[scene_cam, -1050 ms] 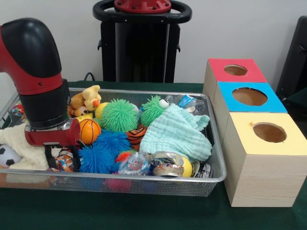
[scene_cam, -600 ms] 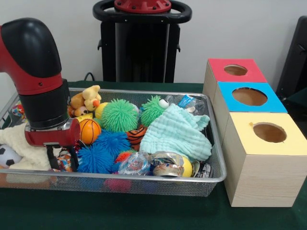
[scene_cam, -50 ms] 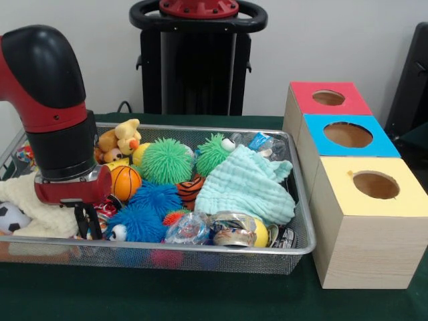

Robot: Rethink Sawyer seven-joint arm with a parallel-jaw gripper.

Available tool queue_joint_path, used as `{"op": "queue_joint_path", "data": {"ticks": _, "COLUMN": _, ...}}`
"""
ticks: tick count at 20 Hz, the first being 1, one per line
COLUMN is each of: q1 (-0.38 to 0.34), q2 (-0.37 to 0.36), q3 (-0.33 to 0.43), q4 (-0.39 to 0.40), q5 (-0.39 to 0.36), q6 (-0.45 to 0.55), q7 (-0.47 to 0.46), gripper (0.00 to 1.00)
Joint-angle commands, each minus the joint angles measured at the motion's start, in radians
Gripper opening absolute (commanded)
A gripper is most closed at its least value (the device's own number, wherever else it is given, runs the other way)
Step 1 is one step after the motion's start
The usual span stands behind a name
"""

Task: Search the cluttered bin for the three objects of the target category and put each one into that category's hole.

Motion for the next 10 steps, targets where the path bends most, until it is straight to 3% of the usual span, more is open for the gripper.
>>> {"op": "queue_joint_path", "data": {"ticks": 1, "q1": -0.009, "q2": 0.032, "q3": 0.022, "q4": 0.02, "q5": -0.098, "q6": -0.034, "q7": -0.119, "gripper": 0.0}}
{"op": "queue_joint_path", "data": {"ticks": 5, "q1": -0.008, "q2": 0.009, "q3": 0.03, "q4": 0.038, "q5": -0.086, "q6": -0.024, "q7": -0.113, "gripper": 0.0}}
{"op": "queue_joint_path", "data": {"ticks": 7, "q1": 0.004, "q2": -0.049, "q3": 0.043, "q4": 0.048, "q5": -0.049, "q6": 0.03, "q7": -0.1, "gripper": 0.0}}
{"op": "queue_joint_path", "data": {"ticks": 10, "q1": 0.05, "q2": -0.156, "q3": 0.06, "q4": -0.004, "q5": 0.036, "q6": 0.211, "q7": -0.092, "gripper": 0.0}}
